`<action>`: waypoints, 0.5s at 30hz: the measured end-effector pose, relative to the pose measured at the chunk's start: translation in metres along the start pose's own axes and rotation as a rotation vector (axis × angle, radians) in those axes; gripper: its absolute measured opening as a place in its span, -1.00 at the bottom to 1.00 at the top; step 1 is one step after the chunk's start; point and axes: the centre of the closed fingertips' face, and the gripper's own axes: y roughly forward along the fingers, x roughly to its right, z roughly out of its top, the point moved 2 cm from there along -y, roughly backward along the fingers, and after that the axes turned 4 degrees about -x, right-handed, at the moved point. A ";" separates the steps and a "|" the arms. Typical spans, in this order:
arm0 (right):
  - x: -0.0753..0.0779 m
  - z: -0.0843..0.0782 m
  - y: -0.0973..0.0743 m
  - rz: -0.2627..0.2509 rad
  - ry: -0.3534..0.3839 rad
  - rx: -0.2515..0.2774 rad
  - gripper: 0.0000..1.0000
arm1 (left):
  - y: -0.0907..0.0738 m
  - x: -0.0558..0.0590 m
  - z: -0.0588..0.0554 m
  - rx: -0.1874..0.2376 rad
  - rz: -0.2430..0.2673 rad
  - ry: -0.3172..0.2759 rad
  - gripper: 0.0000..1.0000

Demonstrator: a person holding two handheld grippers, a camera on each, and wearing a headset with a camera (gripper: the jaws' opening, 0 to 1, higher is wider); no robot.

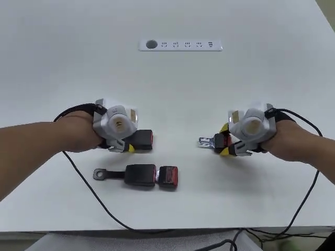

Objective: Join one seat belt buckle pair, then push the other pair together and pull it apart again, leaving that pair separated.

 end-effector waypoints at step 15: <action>0.021 -0.006 -0.004 -0.162 0.084 -0.022 0.25 | -0.005 -0.002 0.001 0.002 0.081 0.015 -0.05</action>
